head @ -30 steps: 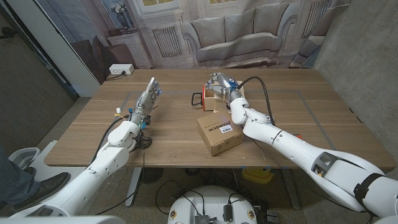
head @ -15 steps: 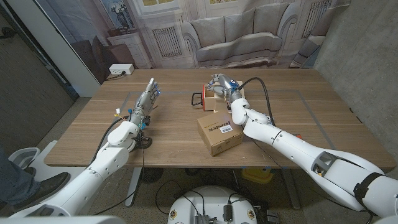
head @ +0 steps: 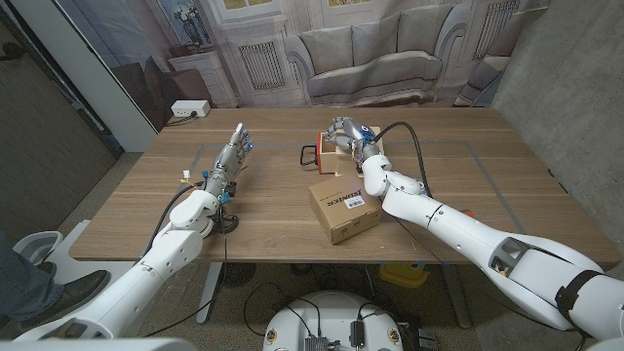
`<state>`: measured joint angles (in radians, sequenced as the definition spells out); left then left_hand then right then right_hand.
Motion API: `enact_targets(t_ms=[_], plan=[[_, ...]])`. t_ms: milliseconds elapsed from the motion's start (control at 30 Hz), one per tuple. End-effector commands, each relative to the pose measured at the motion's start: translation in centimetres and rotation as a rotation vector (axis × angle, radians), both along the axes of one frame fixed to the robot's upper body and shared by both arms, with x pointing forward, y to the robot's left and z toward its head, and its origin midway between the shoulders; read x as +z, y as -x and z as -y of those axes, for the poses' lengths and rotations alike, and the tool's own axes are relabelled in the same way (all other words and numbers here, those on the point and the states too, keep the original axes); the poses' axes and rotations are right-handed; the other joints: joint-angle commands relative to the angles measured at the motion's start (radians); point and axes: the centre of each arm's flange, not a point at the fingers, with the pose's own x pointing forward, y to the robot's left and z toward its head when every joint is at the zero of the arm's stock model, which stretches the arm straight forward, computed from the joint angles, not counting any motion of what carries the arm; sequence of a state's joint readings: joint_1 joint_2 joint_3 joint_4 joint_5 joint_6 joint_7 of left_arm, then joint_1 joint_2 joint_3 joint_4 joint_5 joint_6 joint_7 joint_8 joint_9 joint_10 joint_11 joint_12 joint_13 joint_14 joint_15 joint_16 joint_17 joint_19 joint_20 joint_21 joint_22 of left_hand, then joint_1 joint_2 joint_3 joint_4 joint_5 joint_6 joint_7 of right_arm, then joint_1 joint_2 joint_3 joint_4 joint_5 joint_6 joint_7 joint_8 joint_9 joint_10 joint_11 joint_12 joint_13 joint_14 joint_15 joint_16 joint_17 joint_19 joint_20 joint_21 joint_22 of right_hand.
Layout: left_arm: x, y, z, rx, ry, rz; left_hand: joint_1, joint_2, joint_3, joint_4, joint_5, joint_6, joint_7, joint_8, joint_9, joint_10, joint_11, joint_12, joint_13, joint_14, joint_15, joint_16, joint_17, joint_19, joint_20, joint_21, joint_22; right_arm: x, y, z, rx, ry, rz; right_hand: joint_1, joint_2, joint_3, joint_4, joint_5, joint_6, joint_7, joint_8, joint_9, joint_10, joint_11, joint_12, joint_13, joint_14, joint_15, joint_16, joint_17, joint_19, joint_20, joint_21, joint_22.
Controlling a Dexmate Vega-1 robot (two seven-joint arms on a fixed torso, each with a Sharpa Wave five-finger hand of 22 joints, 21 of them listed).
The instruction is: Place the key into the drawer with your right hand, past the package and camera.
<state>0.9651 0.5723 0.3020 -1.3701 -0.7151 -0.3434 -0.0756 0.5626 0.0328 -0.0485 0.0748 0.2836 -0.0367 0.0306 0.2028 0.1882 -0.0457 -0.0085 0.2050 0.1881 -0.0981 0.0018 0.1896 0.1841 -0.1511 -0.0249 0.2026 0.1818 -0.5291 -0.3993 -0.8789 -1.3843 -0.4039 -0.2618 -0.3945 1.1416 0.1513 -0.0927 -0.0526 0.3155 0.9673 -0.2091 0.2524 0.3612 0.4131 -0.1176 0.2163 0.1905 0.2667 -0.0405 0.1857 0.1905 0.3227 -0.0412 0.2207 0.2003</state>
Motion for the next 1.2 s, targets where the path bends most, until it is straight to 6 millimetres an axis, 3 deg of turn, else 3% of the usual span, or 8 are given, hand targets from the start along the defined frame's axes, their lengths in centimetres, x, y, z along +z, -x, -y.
enact_targets(t_ms=[33, 267, 1200], plan=[[0.0, -0.2, 0.1, -0.001, -0.003, -0.005, 0.008, 0.003, -0.004, 0.001, -0.004, 0.001, 0.007, -0.005, 0.002, -0.004, 0.002, -0.001, 0.004, -0.003, 0.004, -0.002, 0.001, -0.009, 0.000, 0.001, 0.003, 0.0, -0.1, 0.1, 0.011, 0.008, -0.009, -0.004, -0.018, -0.015, 0.003, 0.009, -0.063, 0.008, -0.031, -0.007, -0.025, 0.004, -0.010, 0.003, -0.013, -0.061, 0.000, 0.003, -0.008, -0.047, 0.004, 0.002], [0.1, -0.3, 0.2, -0.003, -0.004, -0.007, 0.009, 0.003, -0.005, 0.001, -0.005, 0.001, 0.006, -0.004, 0.002, -0.005, 0.002, -0.001, 0.004, -0.004, 0.003, -0.002, 0.001, -0.009, 0.000, 0.001, 0.003, 0.2, 0.0, 0.2, 0.012, 0.023, -0.003, -0.017, -0.029, -0.028, 0.009, 0.017, -0.151, 0.011, -0.064, -0.018, -0.057, 0.019, -0.015, 0.004, -0.022, -0.048, 0.001, 0.004, -0.015, -0.032, 0.002, 0.001], [0.4, -0.5, 0.4, -0.007, -0.005, -0.001, 0.011, 0.005, -0.010, 0.001, -0.005, 0.002, 0.006, -0.004, 0.002, -0.005, 0.001, -0.001, 0.004, -0.004, 0.003, -0.001, 0.001, -0.009, 0.000, 0.002, 0.003, 1.8, 2.0, 0.1, 0.053, 0.026, 0.070, -0.044, -0.029, -0.041, 0.025, 0.026, -0.226, 0.018, -0.071, -0.028, -0.067, 0.024, -0.006, 0.006, -0.030, -0.037, 0.004, 0.005, -0.020, -0.020, 0.001, 0.000]])
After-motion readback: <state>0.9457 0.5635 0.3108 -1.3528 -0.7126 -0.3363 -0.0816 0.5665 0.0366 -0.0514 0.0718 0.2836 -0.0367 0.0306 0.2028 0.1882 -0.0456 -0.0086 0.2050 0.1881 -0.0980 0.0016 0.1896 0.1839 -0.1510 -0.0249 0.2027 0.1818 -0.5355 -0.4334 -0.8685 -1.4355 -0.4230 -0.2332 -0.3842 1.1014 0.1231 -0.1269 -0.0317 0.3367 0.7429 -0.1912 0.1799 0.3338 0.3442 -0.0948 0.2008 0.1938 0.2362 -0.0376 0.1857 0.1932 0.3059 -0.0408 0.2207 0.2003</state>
